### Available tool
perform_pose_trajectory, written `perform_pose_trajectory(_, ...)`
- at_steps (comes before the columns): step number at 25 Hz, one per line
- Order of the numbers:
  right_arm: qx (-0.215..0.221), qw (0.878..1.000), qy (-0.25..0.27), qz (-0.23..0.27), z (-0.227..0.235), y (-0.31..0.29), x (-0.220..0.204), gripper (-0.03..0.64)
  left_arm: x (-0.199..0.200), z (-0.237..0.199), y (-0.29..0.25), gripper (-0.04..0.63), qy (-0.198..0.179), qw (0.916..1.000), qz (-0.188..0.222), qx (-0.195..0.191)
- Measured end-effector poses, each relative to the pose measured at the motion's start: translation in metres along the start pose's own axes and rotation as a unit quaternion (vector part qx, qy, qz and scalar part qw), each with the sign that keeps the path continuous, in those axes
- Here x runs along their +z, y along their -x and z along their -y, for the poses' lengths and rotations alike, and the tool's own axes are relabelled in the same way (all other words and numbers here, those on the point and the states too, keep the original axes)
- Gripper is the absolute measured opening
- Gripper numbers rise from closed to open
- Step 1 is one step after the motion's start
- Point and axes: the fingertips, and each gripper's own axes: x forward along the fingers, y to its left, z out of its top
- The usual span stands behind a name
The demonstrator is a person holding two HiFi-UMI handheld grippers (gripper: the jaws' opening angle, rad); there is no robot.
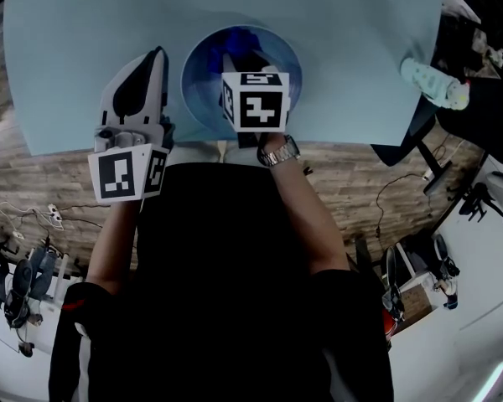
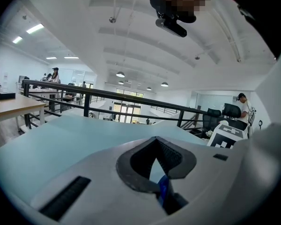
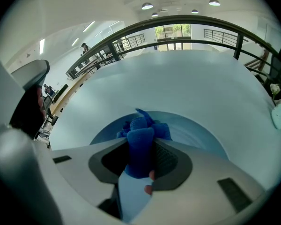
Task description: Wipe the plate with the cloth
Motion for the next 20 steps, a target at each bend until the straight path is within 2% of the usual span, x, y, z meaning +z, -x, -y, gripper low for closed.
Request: perform_pose_trajectory(20, 0.008, 1.0, -0.021, 0.001, -0.055, 0.006, -0.046, 0.118, -0.002, -0.011, 0.036, 0.002, -0.024, 0.9988, 0.003, -0.044)
